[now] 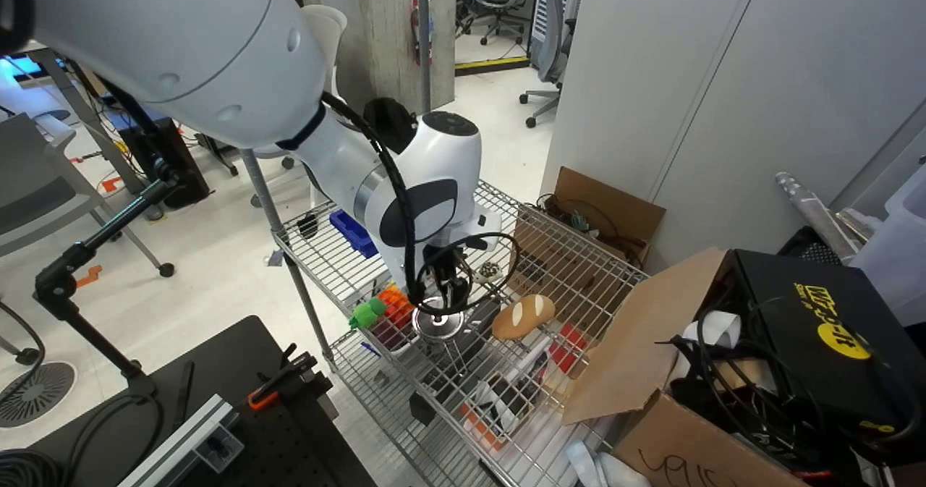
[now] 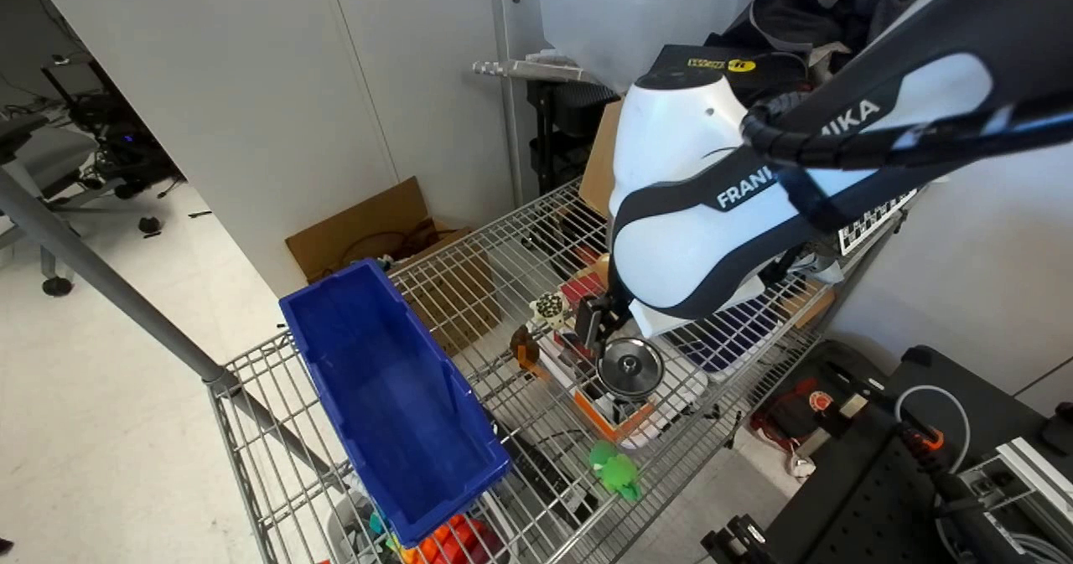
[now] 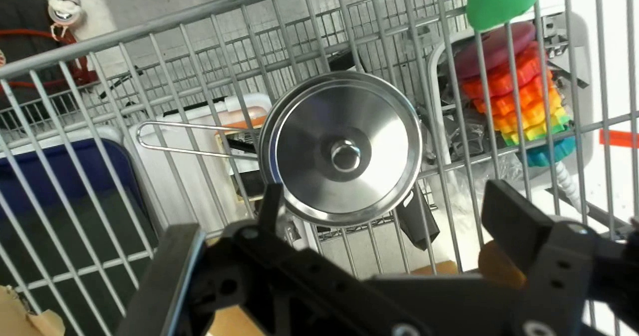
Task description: Take the lid off the pot on the shelf
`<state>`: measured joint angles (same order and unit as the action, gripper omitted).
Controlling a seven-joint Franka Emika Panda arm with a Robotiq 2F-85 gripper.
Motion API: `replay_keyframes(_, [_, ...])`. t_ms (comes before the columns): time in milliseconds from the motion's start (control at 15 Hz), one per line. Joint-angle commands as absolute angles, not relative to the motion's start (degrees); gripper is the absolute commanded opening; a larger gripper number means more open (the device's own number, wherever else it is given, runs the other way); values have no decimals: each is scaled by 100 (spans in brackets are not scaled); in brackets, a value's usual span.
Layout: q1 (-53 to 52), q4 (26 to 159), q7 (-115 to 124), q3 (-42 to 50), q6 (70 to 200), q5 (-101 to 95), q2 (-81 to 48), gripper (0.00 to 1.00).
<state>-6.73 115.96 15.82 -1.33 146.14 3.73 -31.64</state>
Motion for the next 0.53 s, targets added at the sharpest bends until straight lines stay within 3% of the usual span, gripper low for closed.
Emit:
replay_keyframes(0, [-947,11366,1869,78,14793,197,-3473,100])
replay_keyframes(467, [-1155,11198,2143,292,14710,186,-3731,100])
